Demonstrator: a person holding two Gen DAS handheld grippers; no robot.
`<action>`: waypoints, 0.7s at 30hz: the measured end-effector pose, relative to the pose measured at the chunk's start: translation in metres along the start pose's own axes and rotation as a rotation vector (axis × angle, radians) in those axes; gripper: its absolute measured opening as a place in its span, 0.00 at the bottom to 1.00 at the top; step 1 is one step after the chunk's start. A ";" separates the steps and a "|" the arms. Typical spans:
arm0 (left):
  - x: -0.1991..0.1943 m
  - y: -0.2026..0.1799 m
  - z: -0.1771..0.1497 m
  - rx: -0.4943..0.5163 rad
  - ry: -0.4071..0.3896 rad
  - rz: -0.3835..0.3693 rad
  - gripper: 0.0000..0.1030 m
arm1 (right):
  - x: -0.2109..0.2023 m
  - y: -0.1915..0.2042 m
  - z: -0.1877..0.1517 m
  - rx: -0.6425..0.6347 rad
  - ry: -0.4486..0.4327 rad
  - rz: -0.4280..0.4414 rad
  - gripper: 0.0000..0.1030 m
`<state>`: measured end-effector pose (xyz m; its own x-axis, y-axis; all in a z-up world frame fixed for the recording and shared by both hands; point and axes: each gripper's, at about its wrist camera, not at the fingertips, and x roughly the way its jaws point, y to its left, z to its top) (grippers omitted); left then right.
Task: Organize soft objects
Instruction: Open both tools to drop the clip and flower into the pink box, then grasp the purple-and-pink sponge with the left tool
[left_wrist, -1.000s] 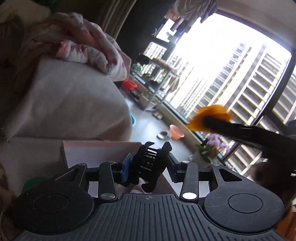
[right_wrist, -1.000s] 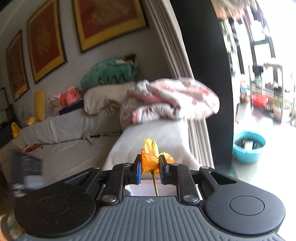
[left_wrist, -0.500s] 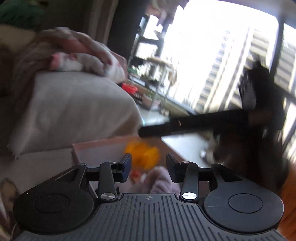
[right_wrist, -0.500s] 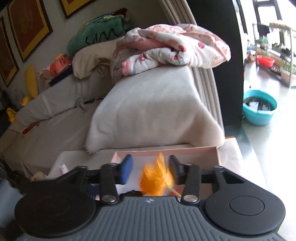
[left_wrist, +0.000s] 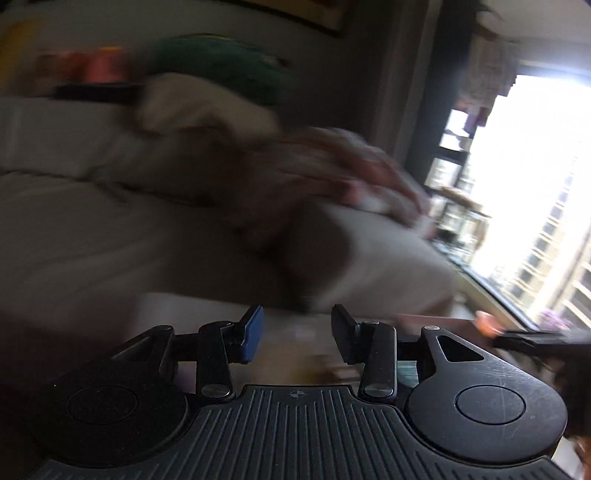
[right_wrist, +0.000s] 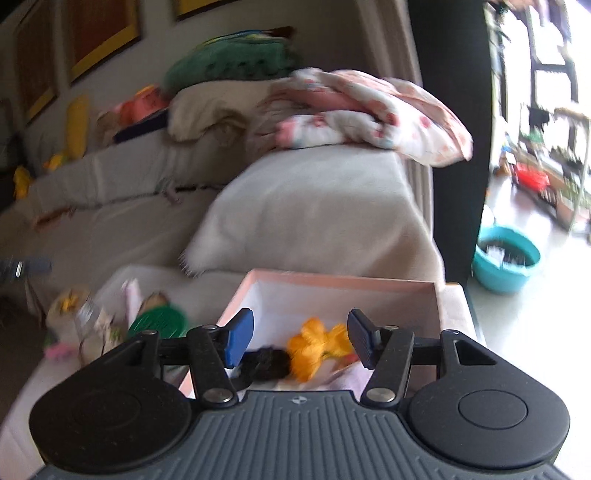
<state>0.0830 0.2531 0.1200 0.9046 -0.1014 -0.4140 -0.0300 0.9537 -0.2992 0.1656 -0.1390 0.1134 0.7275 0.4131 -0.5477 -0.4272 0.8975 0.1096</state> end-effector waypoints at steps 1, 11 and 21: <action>-0.003 0.018 0.001 -0.025 0.007 0.063 0.43 | -0.005 0.013 -0.005 -0.042 -0.010 0.006 0.55; 0.051 0.037 -0.045 0.133 0.171 0.234 0.44 | -0.030 0.101 -0.061 -0.180 -0.022 0.170 0.60; 0.053 0.013 -0.063 0.302 0.185 0.199 0.77 | -0.015 0.133 -0.122 -0.174 0.122 0.256 0.60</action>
<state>0.1038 0.2420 0.0400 0.8009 0.0701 -0.5946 -0.0449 0.9974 0.0571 0.0327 -0.0442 0.0350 0.5196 0.5909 -0.6171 -0.6808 0.7227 0.1188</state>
